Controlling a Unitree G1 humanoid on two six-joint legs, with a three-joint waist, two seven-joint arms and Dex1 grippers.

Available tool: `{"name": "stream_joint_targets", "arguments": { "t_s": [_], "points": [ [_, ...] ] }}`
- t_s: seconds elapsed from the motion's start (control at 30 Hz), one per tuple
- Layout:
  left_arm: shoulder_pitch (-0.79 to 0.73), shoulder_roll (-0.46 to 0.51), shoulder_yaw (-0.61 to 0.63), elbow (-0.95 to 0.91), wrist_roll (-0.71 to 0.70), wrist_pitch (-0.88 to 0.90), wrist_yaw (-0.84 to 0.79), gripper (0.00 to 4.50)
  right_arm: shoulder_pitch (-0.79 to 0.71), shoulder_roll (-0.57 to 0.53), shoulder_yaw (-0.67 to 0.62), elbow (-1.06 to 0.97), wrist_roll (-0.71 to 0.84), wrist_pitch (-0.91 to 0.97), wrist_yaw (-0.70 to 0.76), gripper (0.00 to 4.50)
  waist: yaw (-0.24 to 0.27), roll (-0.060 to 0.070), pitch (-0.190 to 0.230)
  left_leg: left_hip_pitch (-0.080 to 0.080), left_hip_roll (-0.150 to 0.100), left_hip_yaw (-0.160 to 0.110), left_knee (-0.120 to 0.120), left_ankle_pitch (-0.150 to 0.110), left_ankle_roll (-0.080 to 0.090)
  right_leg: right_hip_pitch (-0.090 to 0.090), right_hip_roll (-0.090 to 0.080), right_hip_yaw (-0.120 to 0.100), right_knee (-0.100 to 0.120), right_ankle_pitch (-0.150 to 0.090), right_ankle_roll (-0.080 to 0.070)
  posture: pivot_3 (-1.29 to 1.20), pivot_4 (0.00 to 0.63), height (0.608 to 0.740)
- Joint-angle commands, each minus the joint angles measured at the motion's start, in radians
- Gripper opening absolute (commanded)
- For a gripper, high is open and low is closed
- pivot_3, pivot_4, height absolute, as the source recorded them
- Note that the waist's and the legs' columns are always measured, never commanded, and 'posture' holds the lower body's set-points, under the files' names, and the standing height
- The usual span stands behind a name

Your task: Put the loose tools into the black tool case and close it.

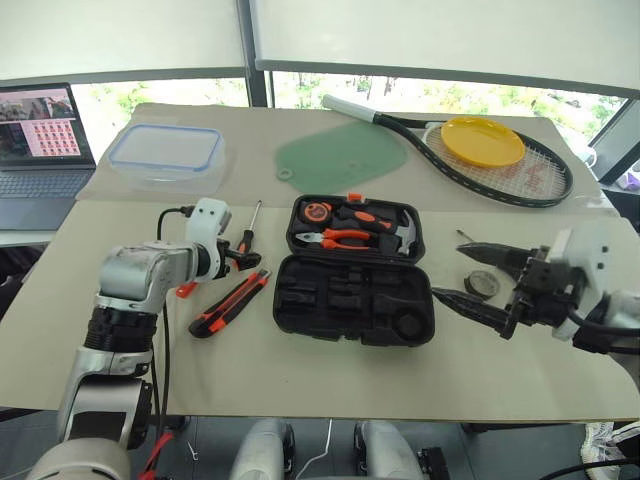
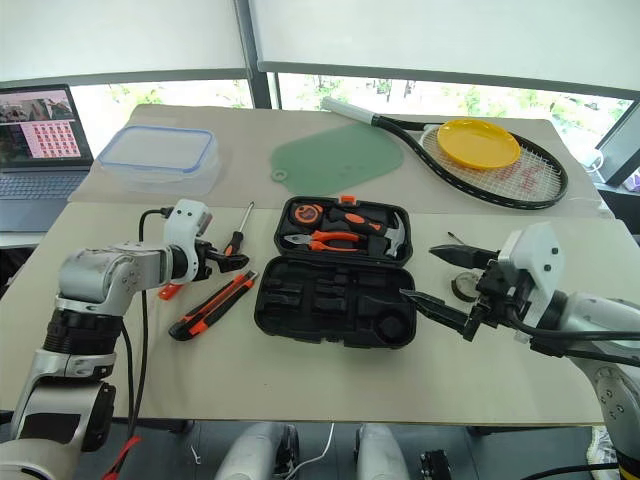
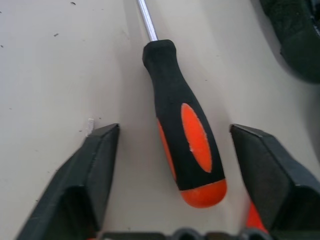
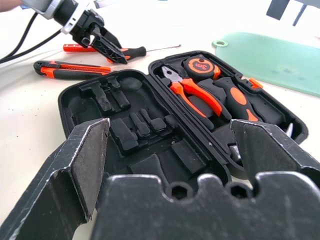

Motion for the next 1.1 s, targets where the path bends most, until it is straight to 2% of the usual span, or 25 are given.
{"name": "stream_joint_targets", "arguments": {
  "t_s": [0.03, 0.13, 0.17, 0.3, 0.33, 0.5, 0.63, 0.73, 0.83, 1.1],
  "points": [
    [-0.006, -0.016, -0.007, 0.006, 0.015, -0.015, -0.021, 2.18, -0.014, 0.004, -0.006, -0.036, 0.016, -0.014, -0.007, 4.5, 0.002, 0.0, 0.0, 0.0, 0.0, 0.0, 0.0, 0.0, 0.0, 0.0, 0.0, 0.0, 0.0, 0.0, 0.0, 0.0, 0.15, 0.738],
    [-0.011, -0.044, 0.032, 0.019, 0.01, -0.016, -0.012, 1.09, -0.02, 0.006, 0.005, -0.038, 0.013, -0.014, -0.011, 4.5, 0.003, 0.0, 0.0, 0.0, 0.0, 0.0, 0.001, 0.0, 0.001, 0.0, 0.0, 0.0, 0.0, 0.0, 0.001, 0.0, 0.15, 0.738],
    [-0.013, -0.05, 0.042, 0.021, 0.01, -0.017, -0.009, 0.88, -0.021, 0.007, 0.007, -0.038, 0.013, -0.015, -0.012, 4.5, 0.003, 0.0, 0.0, 0.0, 0.0, 0.0, 0.001, 0.0, 0.001, 0.0, 0.0, 0.0, 0.0, 0.0, 0.001, 0.0, 0.15, 0.738],
    [-0.065, -0.074, 0.158, 0.005, -0.013, -0.022, 0.025, 0.87, -0.015, 0.003, 0.004, -0.042, 0.016, -0.014, -0.008, 4.5, 0.003, -0.001, 0.0, -0.001, 0.0, -0.001, 0.001, 0.0, 0.001, 0.0, 0.0, -0.001, 0.0, 0.0, 0.001, 0.0, 0.15, 0.738],
    [-0.075, -0.058, 0.146, -0.024, -0.005, -0.081, -0.008, 0.87, -0.01, 0.002, -0.004, -0.042, 0.022, -0.009, -0.008, 4.5, 0.001, -0.002, 0.001, -0.002, 0.0, -0.001, 0.002, 0.0, 0.001, -0.001, 0.0, -0.001, 0.0, 0.001, 0.001, 0.0, 0.15, 0.738],
    [-0.084, 0.037, -0.029, -0.182, 0.058, -0.455, -0.31, 0.87, 0.033, 0.0, -0.03, -0.042, 0.02, -0.011, -0.003, 4.5, 0.002, -0.002, 0.001, -0.005, 0.0, -0.002, 0.002, 0.0, 0.0, -0.002, 0.0, -0.002, -0.001, 0.001, 0.001, 0.0, 0.15, 0.738],
    [-0.054, 0.106, -0.176, -0.213, 0.1, -0.671, -0.581, 0.87, 0.058, 0.007, -0.042, -0.035, 0.018, -0.013, -0.01, 4.5, 0.003, -0.001, 0.0, -0.004, 0.0, 0.0, 0.002, 0.0, 0.0, 0.0, -0.002, -0.001, -0.003, 0.001, 0.002, 0.0, 0.15, 0.738],
    [-0.063, 0.109, -0.289, -0.136, 0.175, -0.827, -0.715, 0.87, 0.08, 0.015, -0.047, -0.03, 0.008, -0.018, -0.014, 4.5, 0.001, -0.001, 0.0, -0.004, -0.001, 0.001, 0.002, -0.001, 0.002, -0.001, -0.001, -0.001, -0.003, 0.001, 0.002, 0.0, 0.15, 0.738],
    [-0.099, 0.088, -0.37, -0.03, 0.267, -0.974, -0.78, 0.87, 0.102, 0.023, -0.059, -0.035, 0.004, -0.021, -0.021, 4.5, 0.001, -0.001, 0.0, -0.004, -0.001, 0.0, 0.002, -0.001, 0.002, -0.001, 0.001, -0.001, -0.003, 0.001, 0.002, 0.0, 0.15, 0.738],
    [-0.205, -0.001, -0.431, 0.238, 0.417, -1.197, -0.817, 0.87, 0.158, 0.039, -0.102, -0.07, 0.009, -0.021, -0.047, 4.5, 0.003, -0.001, 0.001, -0.006, -0.001, 0.0, 0.006, -0.002, 0.004, -0.001, 0.0, -0.001, -0.003, 0.002, 0.003, 0.0, 0.15, 0.738]
  ]
}}
